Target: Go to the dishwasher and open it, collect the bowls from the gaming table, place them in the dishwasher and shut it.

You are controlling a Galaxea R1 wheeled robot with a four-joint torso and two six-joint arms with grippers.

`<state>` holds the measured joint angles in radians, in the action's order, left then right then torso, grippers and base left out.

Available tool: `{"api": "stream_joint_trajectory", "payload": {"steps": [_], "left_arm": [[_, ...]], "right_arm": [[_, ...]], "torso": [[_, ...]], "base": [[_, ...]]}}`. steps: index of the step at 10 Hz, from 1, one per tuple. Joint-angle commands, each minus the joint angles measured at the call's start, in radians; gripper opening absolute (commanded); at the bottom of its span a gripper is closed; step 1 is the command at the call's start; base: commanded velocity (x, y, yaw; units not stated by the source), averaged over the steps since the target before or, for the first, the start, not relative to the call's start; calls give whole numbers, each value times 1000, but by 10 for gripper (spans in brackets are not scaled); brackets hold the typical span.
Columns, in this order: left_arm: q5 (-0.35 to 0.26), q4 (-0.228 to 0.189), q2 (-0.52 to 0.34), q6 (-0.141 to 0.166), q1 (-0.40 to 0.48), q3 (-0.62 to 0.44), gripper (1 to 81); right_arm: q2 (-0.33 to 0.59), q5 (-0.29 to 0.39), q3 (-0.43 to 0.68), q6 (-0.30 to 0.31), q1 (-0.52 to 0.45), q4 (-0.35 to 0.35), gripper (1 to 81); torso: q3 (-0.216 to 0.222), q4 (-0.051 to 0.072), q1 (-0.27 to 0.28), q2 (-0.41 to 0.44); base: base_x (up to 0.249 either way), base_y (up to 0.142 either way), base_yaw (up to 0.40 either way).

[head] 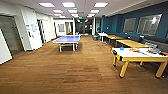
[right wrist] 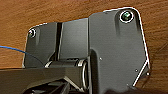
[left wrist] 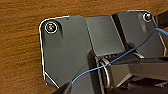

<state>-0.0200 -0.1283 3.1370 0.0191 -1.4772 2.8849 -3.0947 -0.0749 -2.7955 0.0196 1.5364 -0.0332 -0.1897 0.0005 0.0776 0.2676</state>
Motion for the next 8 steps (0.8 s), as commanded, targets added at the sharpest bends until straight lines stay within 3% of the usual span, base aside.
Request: {"api": "stream_joint_trajectory", "payload": {"steps": [1,8], "left_arm": [[-49,-5,6,-10,54,-1,811],[-51,-7,9,-10,53,-1,811]], "right_arm": [[-3,50,4,-1,-54,-1,811],[-3,50,4,-1,-54,-1,811]], "torso": [[0,0,0,0],[0,0,0,0]], "base": [[253,0,0],[253,0,0]]}}
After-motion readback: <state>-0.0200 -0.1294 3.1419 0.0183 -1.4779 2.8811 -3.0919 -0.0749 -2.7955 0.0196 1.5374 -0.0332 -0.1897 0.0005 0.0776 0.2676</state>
